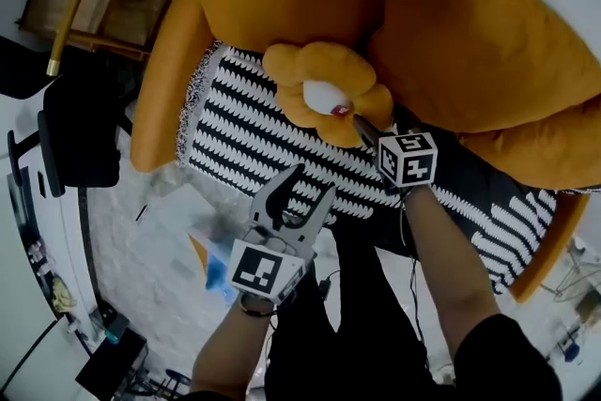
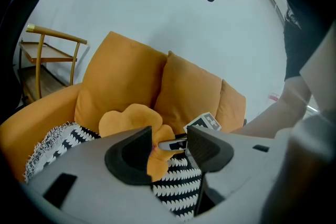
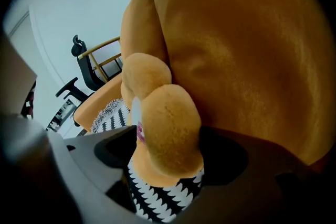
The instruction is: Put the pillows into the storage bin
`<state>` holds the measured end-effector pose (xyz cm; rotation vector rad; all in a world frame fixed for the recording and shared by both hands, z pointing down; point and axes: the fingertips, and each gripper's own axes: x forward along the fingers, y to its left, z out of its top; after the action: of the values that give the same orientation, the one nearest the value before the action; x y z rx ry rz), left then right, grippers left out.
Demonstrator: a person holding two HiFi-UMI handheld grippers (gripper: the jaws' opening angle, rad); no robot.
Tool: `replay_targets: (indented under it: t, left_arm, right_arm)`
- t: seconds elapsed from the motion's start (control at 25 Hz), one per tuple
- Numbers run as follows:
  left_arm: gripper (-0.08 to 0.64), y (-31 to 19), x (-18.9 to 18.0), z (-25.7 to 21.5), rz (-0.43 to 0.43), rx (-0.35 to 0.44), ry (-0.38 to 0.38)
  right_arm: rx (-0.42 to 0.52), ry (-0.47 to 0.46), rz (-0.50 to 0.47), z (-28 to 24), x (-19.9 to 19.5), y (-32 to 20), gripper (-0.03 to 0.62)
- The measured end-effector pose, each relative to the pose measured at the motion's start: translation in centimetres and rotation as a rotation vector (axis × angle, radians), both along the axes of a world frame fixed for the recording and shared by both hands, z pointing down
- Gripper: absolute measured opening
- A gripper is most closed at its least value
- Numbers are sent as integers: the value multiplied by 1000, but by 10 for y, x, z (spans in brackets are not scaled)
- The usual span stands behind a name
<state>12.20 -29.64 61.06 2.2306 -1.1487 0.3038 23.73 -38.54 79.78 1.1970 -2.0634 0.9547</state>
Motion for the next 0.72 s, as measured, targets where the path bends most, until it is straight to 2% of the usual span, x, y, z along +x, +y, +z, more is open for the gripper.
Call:
replay_targets:
  t: [0.36, 0.56, 0.72]
  left_arm:
    - [196, -4, -12, -8, -11, 17, 8]
    - [196, 0, -15, -11, -19, 35, 9]
    - [196, 3, -27, -23, -33, 53, 15]
  right_arm:
    - [-16, 110, -21, 5, 6, 0, 246]
    - [19, 120, -37, -7, 3, 2, 180]
    - [62, 133, -72, -29, -14, 3, 143]
